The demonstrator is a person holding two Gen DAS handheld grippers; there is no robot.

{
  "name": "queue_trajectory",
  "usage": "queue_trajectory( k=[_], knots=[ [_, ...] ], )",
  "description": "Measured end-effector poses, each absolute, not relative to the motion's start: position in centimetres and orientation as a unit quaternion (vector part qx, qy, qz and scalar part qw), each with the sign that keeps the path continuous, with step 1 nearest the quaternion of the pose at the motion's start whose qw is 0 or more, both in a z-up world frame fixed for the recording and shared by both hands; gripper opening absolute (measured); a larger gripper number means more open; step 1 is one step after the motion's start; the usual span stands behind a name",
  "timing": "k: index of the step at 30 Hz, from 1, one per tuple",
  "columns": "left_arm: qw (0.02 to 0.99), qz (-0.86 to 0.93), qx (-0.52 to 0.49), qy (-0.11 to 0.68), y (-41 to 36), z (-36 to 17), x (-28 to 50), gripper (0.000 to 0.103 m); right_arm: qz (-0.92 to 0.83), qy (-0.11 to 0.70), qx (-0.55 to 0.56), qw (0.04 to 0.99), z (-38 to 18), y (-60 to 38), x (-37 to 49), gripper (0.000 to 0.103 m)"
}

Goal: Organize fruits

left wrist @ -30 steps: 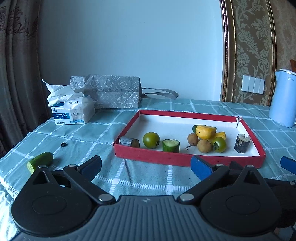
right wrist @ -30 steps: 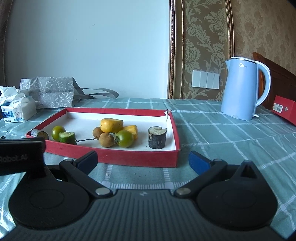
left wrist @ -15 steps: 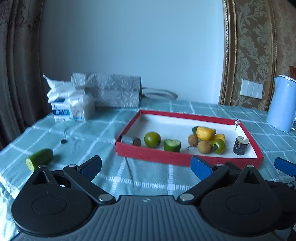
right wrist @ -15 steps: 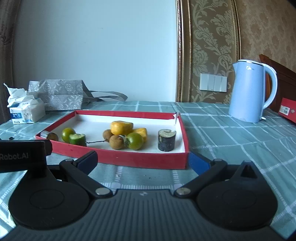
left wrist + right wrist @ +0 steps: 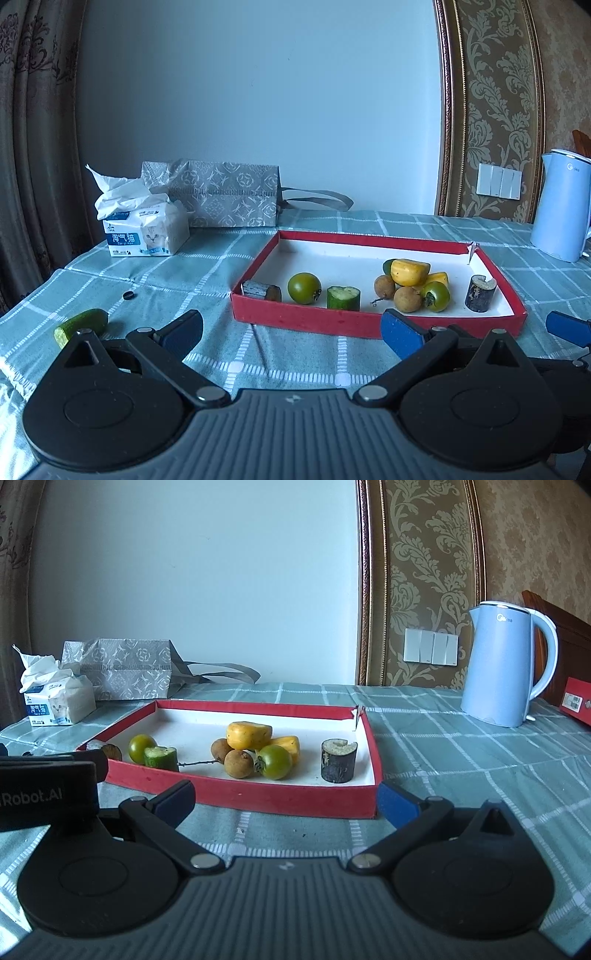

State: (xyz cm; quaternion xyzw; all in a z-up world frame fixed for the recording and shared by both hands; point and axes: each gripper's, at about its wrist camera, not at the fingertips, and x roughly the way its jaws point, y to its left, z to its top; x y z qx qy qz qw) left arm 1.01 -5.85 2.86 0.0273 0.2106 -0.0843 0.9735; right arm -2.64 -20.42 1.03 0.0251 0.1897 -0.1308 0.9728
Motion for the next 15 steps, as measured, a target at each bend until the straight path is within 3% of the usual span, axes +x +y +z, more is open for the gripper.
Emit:
queue_trajectory(
  k=[15],
  knots=[
    [0.977, -0.069, 0.028, 0.202, -6.04, 2.53, 0.69, 0.103, -0.124, 0.193, 0.016, 0.973, 0.86, -20.01, -2.56, 0.103]
  ],
)
